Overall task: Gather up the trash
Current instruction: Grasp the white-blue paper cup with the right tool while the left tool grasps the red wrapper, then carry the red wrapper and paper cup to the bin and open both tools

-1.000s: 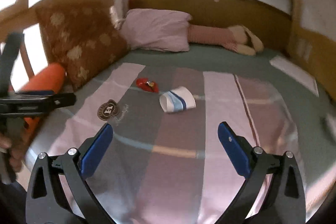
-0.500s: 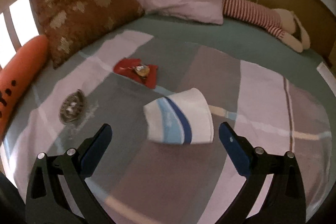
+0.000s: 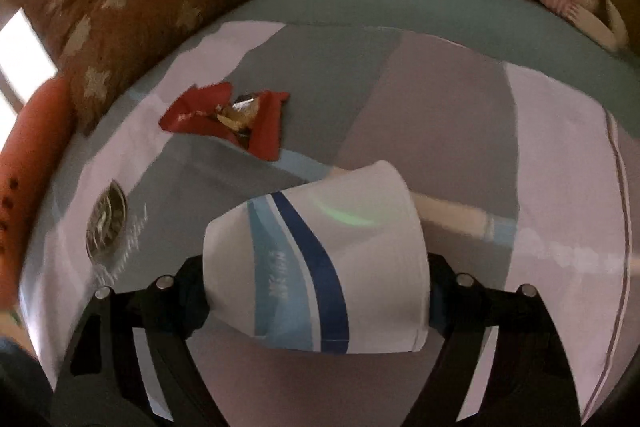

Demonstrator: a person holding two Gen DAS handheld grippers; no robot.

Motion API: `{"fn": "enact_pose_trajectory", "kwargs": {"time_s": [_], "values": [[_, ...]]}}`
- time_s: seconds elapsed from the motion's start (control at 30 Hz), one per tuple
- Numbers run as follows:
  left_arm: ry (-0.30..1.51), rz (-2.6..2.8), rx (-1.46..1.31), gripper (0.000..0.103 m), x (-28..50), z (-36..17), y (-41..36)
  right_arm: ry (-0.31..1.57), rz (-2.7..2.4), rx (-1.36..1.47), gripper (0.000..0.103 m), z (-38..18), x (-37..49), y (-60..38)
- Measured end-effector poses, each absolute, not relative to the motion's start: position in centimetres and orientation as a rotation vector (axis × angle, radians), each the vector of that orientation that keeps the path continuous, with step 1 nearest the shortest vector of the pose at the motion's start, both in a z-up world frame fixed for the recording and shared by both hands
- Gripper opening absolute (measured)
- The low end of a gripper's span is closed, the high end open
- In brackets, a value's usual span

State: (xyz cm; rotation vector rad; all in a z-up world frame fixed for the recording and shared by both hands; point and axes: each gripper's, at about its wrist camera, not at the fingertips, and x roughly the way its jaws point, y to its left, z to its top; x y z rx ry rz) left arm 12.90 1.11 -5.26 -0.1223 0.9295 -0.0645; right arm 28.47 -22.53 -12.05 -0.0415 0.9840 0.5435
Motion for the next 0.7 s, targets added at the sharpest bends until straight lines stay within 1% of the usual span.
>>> {"fn": "enact_pose_trajectory", "kwargs": {"time_s": [0.07, 0.17, 0.27, 0.33, 0.43, 0.57, 0.6, 0.63, 0.67, 0.7], "values": [[0.936, -0.06, -0.113, 0.099, 14.3, -5.7, 0.3, 0.938, 0.481, 0.043, 0.08, -10.1, 26.5, -23.2], [0.925, -0.073, -0.097, 0.099, 17.4, -6.2, -1.0, 0.882, 0.257, 0.057, 0.08, -6.0, 24.3, -24.5], [0.903, -0.049, -0.059, 0.099, 21.7, -7.3, -2.5, 0.8, 0.19, 0.275, 0.081, -2.0, 20.6, -27.5], [0.907, -0.041, -0.039, 0.099, 24.8, -8.3, -3.2, 0.74, 0.173, 0.297, 0.081, -0.1, 17.6, -28.0], [0.922, -0.019, -0.053, 0.099, 29.4, -10.2, -3.8, 0.702, 0.18, 0.34, 0.081, 0.9, 13.7, -28.6], [0.97, -0.014, -0.051, 0.098, 34.1, -12.6, -4.9, 0.722, 0.222, 0.327, 0.081, 0.9, 13.8, -27.8], [0.994, -0.017, -0.05, 0.085, 34.7, -13.2, -5.0, 0.718, 0.215, 0.314, 0.081, 0.9, 13.9, -27.7], [1.039, -0.038, -0.062, 0.055, 35.4, -14.1, -5.0, 0.716, 0.209, 0.31, 0.081, 0.8, 13.9, -27.9], [1.068, -0.053, -0.075, 0.051, 35.7, -14.6, -5.0, 0.721, 0.208, 0.306, 0.081, 0.6, 14.1, -27.9], [1.049, -0.053, -0.075, 0.048, 35.4, -14.4, -5.0, 0.728, 0.21, 0.302, 0.081, 0.5, 14.2, -27.9]]}}
